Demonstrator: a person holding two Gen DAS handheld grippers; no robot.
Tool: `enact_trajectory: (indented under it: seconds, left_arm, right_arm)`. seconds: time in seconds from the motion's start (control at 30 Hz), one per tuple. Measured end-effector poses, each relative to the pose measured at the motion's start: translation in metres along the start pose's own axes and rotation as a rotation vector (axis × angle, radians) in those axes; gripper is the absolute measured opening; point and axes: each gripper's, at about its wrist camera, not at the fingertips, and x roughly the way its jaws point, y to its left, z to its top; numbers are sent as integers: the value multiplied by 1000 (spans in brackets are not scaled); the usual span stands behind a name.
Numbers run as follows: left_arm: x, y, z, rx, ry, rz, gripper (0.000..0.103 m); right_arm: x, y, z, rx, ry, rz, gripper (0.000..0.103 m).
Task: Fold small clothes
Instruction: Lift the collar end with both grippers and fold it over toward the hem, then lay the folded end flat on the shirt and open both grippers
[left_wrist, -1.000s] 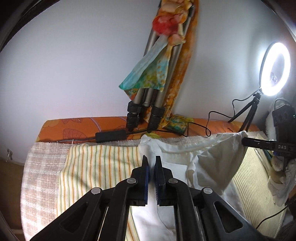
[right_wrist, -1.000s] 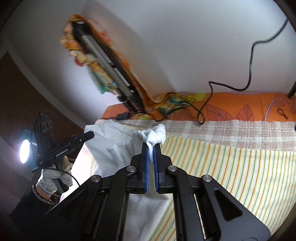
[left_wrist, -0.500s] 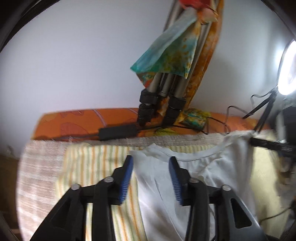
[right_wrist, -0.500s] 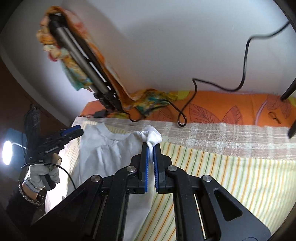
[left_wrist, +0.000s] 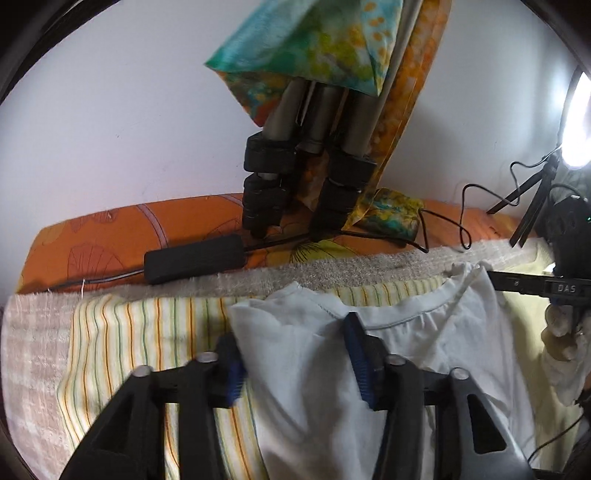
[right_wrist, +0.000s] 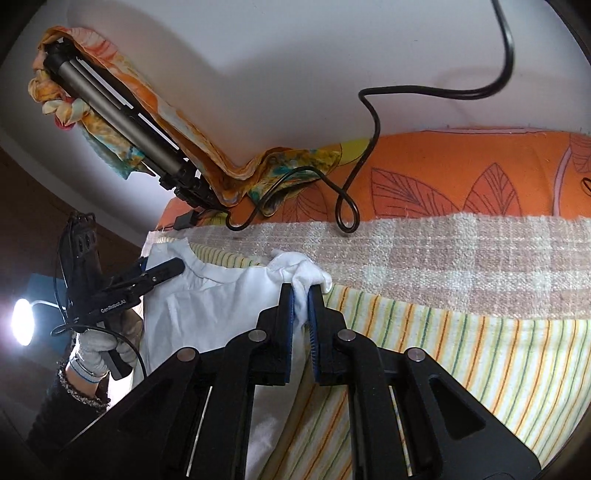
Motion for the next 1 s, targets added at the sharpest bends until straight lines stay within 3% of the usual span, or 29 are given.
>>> enact_trajectory:
  seconds: [0.03, 0.1, 0.57, 0.77, 1.0]
  left_arm:
    - [0, 2, 2, -13, 2, 0, 26]
    - [-2, 7, 3, -48, -5, -23, 5]
    - [-90, 2, -11, -54, -151, -50, 4]
    - [-139, -17, -35, -22, -207, -41, 4]
    - [-190, -35, -80, -25, -239, -51, 4]
  right_arm:
    - [1, 2, 1, -7, -3, -4, 9]
    - [0, 5, 0, -25, -10, -15, 9]
    - [-70, 70, -17, -167, -117, -8, 6]
    - [-111, 108, -47, -237, -144, -4, 6]
    - [-150, 139, -108, -285, -160, -6, 6]
